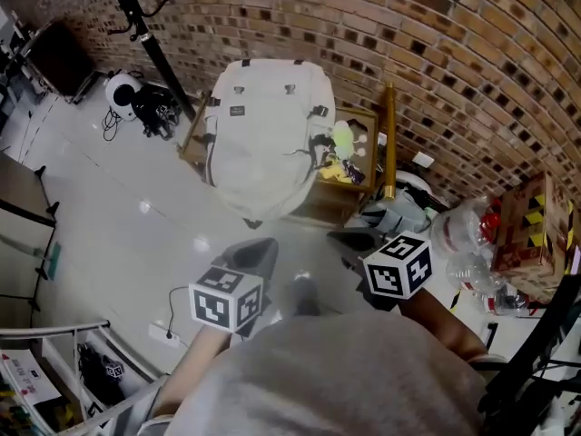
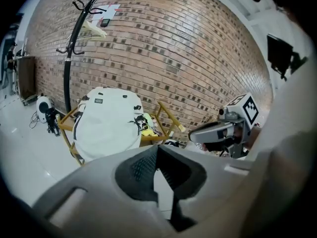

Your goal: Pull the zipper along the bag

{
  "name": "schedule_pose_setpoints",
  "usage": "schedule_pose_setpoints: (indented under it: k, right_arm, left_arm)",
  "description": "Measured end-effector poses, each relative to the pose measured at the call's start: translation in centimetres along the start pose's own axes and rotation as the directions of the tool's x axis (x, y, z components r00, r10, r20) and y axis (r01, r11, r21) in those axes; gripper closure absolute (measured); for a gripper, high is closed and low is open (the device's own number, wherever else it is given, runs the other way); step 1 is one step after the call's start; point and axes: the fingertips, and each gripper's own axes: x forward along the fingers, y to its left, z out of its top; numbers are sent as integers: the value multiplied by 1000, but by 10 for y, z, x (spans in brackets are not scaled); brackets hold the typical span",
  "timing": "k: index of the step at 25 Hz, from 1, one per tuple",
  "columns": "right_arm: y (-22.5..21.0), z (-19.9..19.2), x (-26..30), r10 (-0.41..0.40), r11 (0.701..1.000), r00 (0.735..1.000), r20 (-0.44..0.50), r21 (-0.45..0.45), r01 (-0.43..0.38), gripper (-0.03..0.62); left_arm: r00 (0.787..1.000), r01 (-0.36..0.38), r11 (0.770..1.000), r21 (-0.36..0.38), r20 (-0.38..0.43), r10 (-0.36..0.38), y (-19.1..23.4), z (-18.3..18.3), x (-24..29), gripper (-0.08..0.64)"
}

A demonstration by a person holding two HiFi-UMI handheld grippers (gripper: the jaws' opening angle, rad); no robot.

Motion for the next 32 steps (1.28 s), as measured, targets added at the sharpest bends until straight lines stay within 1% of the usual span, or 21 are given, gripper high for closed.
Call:
schedule_pose_setpoints:
  k: [4,8,14,16,19,23,26,27,29,32]
  right_arm:
    - [-8,22,19,-13,1000,1000,7,-1,13,592]
    - [-19,31,29,-28,1000,1000,8,14,27,592]
    - [-40,45,40,-18,999,1000,16,27,18,592]
    - [-49,52,45,-13,999,1000,20,33,12,592]
    - [-63,60,53,-3,999,1000,18,45,2,592]
    - [-90,73,67,13,998,1000,20,66,-14,592]
    - [-110,78,81,15,997,1000,9,80,-15,592]
    - [-116,78,86,17,996,1000,3,87,-18,592]
    - [-127,78,94,23,995,1000,-8,101,-22,592]
    - [-143,80,102,26,993,999,-19,117,-23,592]
  left_arm:
    - [1000,25,1000,-14,-3,-25,23,12,10,558]
    - [999,49,999,-15,-7,-49,33,21,21,558]
    - [999,36,999,14,-39,-35,43,32,42,558]
    - [999,25,999,28,-49,-23,49,38,51,558]
    - [997,12,997,70,-72,-7,58,47,68,558]
    - [994,-9,993,118,-108,22,80,65,101,558]
    - [988,14,989,145,-156,9,92,75,128,556]
    - [984,27,987,160,-177,2,96,77,137,499]
    - [977,40,979,201,-212,4,105,82,159,469]
    - [965,42,959,280,-261,34,121,88,195,418]
